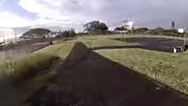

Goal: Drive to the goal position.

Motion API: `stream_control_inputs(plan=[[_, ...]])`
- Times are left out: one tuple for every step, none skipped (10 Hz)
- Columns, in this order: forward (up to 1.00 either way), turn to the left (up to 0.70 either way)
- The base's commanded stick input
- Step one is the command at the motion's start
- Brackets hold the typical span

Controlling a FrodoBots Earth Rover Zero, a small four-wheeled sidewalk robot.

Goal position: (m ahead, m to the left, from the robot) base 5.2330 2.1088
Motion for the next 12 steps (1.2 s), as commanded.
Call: stream_control_inputs(plan=[[0.50, 0.00], [0.50, 0.00], [0.50, 0.00], [0.50, 0.00], [0.50, 0.00], [0.50, 0.00], [0.50, 0.00], [0.50, 0.00], [0.50, 0.00], [0.50, 0.00], [0.50, 0.00], [0.50, 0.00]])
